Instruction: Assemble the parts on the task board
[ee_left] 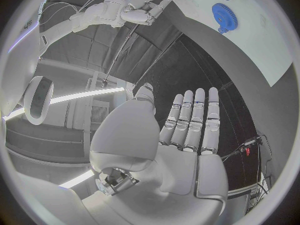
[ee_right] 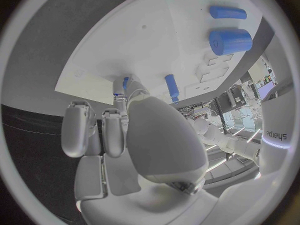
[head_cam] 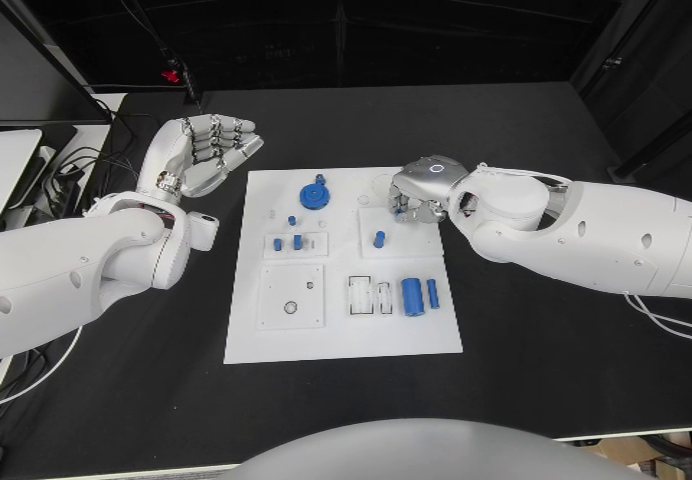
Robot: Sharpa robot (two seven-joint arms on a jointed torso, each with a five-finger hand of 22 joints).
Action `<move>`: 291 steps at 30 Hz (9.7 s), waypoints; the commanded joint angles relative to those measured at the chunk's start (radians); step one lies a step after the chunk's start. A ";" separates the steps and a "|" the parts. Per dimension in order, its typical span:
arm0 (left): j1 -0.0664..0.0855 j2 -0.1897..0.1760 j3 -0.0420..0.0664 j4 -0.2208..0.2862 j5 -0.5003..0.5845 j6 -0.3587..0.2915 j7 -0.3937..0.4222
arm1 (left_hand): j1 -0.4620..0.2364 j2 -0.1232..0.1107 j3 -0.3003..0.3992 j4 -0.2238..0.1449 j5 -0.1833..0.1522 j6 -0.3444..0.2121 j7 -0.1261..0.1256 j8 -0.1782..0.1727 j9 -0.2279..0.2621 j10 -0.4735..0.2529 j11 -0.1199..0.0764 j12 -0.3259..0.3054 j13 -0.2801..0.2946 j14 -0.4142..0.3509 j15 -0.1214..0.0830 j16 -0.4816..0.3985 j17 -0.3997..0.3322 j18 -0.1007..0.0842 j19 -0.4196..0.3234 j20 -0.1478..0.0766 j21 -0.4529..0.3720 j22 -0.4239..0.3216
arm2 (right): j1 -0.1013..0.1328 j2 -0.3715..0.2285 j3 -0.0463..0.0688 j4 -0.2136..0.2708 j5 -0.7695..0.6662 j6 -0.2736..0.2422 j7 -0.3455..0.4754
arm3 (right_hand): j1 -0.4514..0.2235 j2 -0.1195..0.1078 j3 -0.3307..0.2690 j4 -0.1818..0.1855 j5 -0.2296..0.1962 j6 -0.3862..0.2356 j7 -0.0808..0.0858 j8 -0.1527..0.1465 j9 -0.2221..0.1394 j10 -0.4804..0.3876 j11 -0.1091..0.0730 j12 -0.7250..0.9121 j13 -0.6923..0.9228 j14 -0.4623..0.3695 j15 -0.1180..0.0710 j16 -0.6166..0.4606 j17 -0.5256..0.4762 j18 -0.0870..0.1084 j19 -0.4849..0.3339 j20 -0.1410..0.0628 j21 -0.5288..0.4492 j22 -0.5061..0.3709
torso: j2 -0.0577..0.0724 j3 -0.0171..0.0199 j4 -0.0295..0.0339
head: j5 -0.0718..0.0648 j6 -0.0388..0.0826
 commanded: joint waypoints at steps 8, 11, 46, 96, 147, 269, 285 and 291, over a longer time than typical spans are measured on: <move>0.001 0.002 0.001 -0.001 0.004 0.011 0.061 | 0.002 0.008 -0.007 0.000 0.007 -0.006 0.026 0.006 -0.001 -0.005 -0.002 0.005 0.001 0.005 0.000 0.005 -0.002 0.011 0.006 0.000 -0.004 -0.002 | -0.001 -0.004 -0.001 -0.006 -0.005 -0.016 -0.014 | -0.037 -0.028 0.002 0.003 0.003 -0.091 0.022 -0.060 -0.013 -0.042 0.024 -0.033 -0.001 0.053 0.017 -0.016 -0.024 -0.011 -0.001 0.008 -0.001 0.123 | 0.001 0.0000 -0.0001 | -0.001 -0.001; 0.001 0.002 0.001 -0.002 0.004 0.011 0.061 | 0.003 0.008 -0.007 0.000 0.007 -0.006 0.026 0.006 -0.001 -0.005 -0.002 0.006 0.001 0.005 0.000 0.005 -0.002 0.011 0.006 0.000 -0.004 -0.002 | -0.001 -0.004 -0.001 -0.006 -0.005 -0.018 -0.015 | -0.039 -0.028 0.006 0.002 0.003 -0.084 0.023 -0.057 -0.010 -0.049 0.025 -0.033 -0.001 0.053 0.018 -0.016 -0.024 -0.010 -0.001 0.009 -0.001 0.123 | 0.000 0.0001 -0.0003 | -0.001 -0.001; 0.001 0.003 0.001 -0.005 0.004 0.012 0.057 | 0.007 0.015 -0.008 0.000 0.010 -0.006 0.025 0.010 -0.001 -0.004 -0.003 0.010 0.001 0.005 0.000 0.007 -0.005 0.011 0.007 0.000 -0.005 -0.005 | -0.001 -0.004 -0.001 -0.002 -0.005 -0.026 -0.012 | -0.008 -0.018 0.069 -0.006 0.003 0.045 -0.014 -0.010 0.013 0.035 -0.008 -0.022 0.001 0.057 -0.008 -0.007 -0.004 -0.011 0.006 -0.009 0.008 0.131 | 0.000 0.0002 0.0007 | -0.002 -0.005; 0.001 0.002 0.001 -0.006 0.004 0.011 0.056 | 0.010 0.019 -0.009 0.000 0.011 -0.007 0.025 0.012 -0.001 -0.005 -0.003 0.012 0.000 0.004 0.000 0.009 -0.008 0.011 0.008 0.000 -0.006 -0.007 | 0.001 -0.085 0.002 0.121 -0.002 -0.164 0.019 | -0.001 -0.019 0.082 -0.003 0.003 0.055 -0.015 -0.009 0.015 0.042 -0.009 -0.028 0.000 0.058 -0.010 -0.005 0.000 -0.015 0.012 -0.012 0.019 0.138 | 0.000 -0.0004 0.0009 | -0.002 0.002; 0.002 0.009 0.001 -0.012 0.004 0.005 0.057 | 0.010 0.020 -0.011 0.000 0.011 -0.008 0.025 0.013 -0.002 -0.006 -0.003 0.014 0.000 0.003 0.000 0.009 -0.009 0.011 0.008 0.000 -0.006 -0.008 | 0.009 0.177 0.025 0.164 0.015 -0.007 0.100 | 0.004 -0.011 0.104 -0.004 0.004 0.044 -0.009 -0.021 0.012 0.028 -0.005 -0.033 -0.001 0.058 -0.009 -0.005 0.000 -0.014 0.011 -0.012 0.016 0.137 | 0.000 -0.0015 0.0036 | 0.221 -0.060; 0.002 0.007 0.001 -0.010 0.004 0.003 0.056 | 0.011 0.021 -0.014 0.000 0.011 -0.011 0.026 0.014 -0.002 -0.008 -0.002 0.016 0.000 0.002 0.000 0.011 -0.012 0.011 0.009 0.000 -0.007 -0.011 | -0.071 0.248 0.011 0.104 -0.006 0.120 0.116 | 0.006 -0.012 0.125 -0.015 0.006 0.025 0.004 -0.039 0.009 -0.002 0.007 -0.033 -0.001 0.055 0.001 -0.009 -0.010 -0.010 0.003 -0.003 0.001 0.129 | 0.001 -0.0009 0.0002 | 0.204 -0.060; 0.002 0.007 0.001 -0.010 0.004 0.003 0.054 | 0.012 0.023 -0.016 0.000 0.011 -0.012 0.026 0.016 -0.002 -0.009 -0.002 0.018 0.000 0.001 0.001 0.012 -0.014 0.011 0.010 0.000 -0.007 -0.012 | -0.075 0.245 0.011 0.106 -0.008 0.142 0.103 | 0.002 -0.030 0.131 -0.022 0.006 0.007 0.016 -0.054 0.004 -0.042 0.021 -0.035 -0.002 0.054 0.012 -0.012 -0.018 -0.009 0.000 0.006 -0.005 0.126 | 0.000 -0.0009 0.0002 | 0.203 -0.060; 0.002 0.007 0.001 -0.010 0.004 0.004 0.054 | 0.012 0.023 -0.016 0.000 0.011 -0.012 0.026 0.016 -0.002 -0.009 -0.002 0.018 0.000 0.001 0.001 0.012 -0.014 0.011 0.010 0.000 -0.007 -0.012 | -0.076 0.245 0.011 0.106 -0.011 0.137 0.098 | -0.007 -0.050 0.130 -0.022 0.006 -0.017 0.021 -0.071 -0.002 -0.081 0.030 -0.034 -0.001 0.051 0.021 -0.020 -0.035 -0.007 -0.005 0.013 -0.016 0.121 | 0.000 -0.0011 0.0003 | 0.203 -0.060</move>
